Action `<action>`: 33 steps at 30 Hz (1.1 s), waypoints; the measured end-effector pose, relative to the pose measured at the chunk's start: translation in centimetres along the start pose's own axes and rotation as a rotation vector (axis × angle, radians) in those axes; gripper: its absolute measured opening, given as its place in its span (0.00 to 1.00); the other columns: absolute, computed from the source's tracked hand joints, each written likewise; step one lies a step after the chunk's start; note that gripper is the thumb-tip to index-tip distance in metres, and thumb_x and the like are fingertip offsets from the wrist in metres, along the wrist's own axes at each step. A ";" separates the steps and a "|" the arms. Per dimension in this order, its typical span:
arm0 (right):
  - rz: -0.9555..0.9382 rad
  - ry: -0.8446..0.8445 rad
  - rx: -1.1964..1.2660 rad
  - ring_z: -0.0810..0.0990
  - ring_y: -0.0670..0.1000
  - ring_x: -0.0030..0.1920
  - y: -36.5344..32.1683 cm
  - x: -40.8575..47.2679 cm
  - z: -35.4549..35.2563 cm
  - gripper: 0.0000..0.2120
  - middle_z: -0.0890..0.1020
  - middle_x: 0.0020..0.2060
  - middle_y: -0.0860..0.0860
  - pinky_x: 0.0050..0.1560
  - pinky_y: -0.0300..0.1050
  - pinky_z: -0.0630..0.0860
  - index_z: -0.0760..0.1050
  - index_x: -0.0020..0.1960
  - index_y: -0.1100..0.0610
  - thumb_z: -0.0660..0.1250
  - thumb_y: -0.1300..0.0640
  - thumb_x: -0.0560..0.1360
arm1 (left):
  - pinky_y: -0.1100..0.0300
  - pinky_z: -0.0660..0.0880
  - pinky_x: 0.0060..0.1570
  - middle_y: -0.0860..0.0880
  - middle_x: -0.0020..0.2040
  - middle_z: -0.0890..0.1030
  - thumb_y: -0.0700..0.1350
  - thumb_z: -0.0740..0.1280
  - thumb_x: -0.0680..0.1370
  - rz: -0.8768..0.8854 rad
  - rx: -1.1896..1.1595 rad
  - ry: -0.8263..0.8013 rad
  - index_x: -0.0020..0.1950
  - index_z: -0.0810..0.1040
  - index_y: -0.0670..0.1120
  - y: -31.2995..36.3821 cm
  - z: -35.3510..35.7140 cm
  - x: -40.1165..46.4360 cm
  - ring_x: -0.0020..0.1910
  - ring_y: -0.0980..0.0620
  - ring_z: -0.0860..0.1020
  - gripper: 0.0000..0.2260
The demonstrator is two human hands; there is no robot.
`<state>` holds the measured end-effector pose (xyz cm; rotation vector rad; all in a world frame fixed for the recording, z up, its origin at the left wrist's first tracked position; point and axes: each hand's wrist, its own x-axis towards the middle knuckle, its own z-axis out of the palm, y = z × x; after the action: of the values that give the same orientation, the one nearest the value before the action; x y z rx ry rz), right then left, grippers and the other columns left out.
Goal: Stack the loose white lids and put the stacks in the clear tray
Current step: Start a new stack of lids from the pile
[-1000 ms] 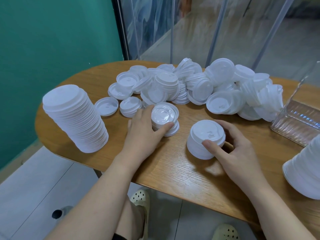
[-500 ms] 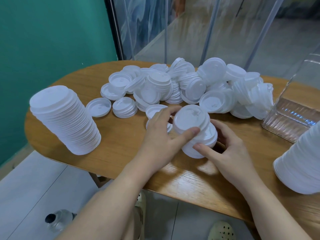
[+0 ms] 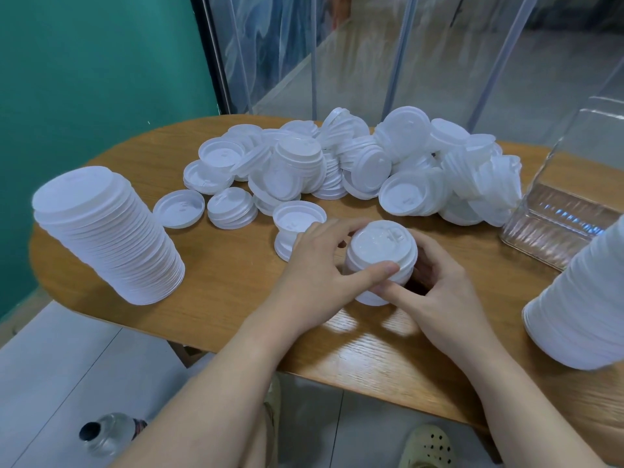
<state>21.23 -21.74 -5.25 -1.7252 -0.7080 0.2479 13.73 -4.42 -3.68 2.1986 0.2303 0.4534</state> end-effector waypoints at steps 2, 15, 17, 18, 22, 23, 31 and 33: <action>0.017 0.009 -0.007 0.81 0.40 0.63 0.2 0.0 0.0 0.36 0.83 0.60 0.35 0.61 0.42 0.78 0.72 0.68 0.37 0.83 0.51 0.65 | 0.61 0.69 0.64 0.64 0.60 0.78 0.62 0.76 0.72 -0.002 -0.005 -0.024 0.68 0.76 0.61 -0.2 0.0 0.1 0.61 0.61 0.73 0.25; -0.008 -0.017 -0.051 0.78 0.39 0.66 0.2 0.0 -0.1 0.37 0.80 0.63 0.34 0.62 0.37 0.76 0.73 0.71 0.40 0.79 0.43 0.63 | 0.53 0.70 0.64 0.55 0.58 0.80 0.55 0.66 0.82 0.107 0.258 0.224 0.62 0.82 0.49 -3.3 -2.6 1.0 0.59 0.54 0.74 0.14; 0.001 -0.023 -0.062 0.77 0.39 0.66 0.3 -0.1 -0.2 0.38 0.80 0.63 0.34 0.63 0.38 0.74 0.72 0.71 0.39 0.79 0.41 0.63 | 0.52 0.65 0.67 0.54 0.59 0.79 0.52 0.69 0.81 0.025 0.411 0.191 0.63 0.82 0.50 -4.5 -3.4 1.2 0.61 0.52 0.71 0.12; 0.008 -0.028 -0.064 0.77 0.39 0.66 0.3 -0.1 -0.2 0.38 0.80 0.64 0.35 0.64 0.39 0.74 0.72 0.71 0.38 0.79 0.41 0.63 | 0.55 0.62 0.67 0.54 0.59 0.79 0.51 0.69 0.81 -0.009 0.459 0.162 0.63 0.82 0.51 -4.9 -3.7 1.3 0.62 0.51 0.71 0.12; 0.023 -0.045 -0.073 0.77 0.40 0.66 0.5 0.1 -0.2 0.37 0.80 0.64 0.35 0.65 0.41 0.73 0.72 0.71 0.37 0.81 0.40 0.65 | 0.59 0.57 0.63 0.55 0.58 0.78 0.48 0.69 0.81 -0.032 0.497 0.134 0.61 0.83 0.52 -5.0 -4.1 1.5 0.62 0.52 0.70 0.09; 0.026 -0.046 -0.074 0.77 0.39 0.66 0.4 0.1 -0.2 0.37 0.80 0.64 0.35 0.64 0.40 0.73 0.72 0.71 0.36 0.81 0.40 0.65 | 0.59 0.57 0.63 0.55 0.57 0.78 0.47 0.69 0.81 -0.019 0.501 0.140 0.59 0.83 0.52 -4.9 -4.1 1.4 0.61 0.52 0.71 0.08; 0.029 -0.048 -0.058 0.78 0.38 0.66 0.2 0.0 -0.2 0.37 0.80 0.64 0.35 0.65 0.40 0.73 0.72 0.70 0.37 0.78 0.40 0.62 | 0.57 0.70 0.56 0.57 0.48 0.80 0.46 0.69 0.82 0.105 0.325 0.288 0.53 0.80 0.48 -4.7 -4.3 0.6 0.50 0.55 0.76 0.03; 0.032 -0.053 -0.058 0.77 0.39 0.66 0.3 0.0 -0.2 0.37 0.80 0.64 0.35 0.65 0.42 0.73 0.72 0.70 0.36 0.78 0.39 0.62 | 0.64 0.72 0.51 0.57 0.46 0.81 0.46 0.69 0.82 0.094 0.165 0.306 0.54 0.81 0.48 -4.0 -4.5 -0.1 0.48 0.57 0.78 0.03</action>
<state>21.45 -21.95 -5.44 -1.7914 -0.7333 0.2987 11.81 1.24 -4.33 2.2999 0.3397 0.8518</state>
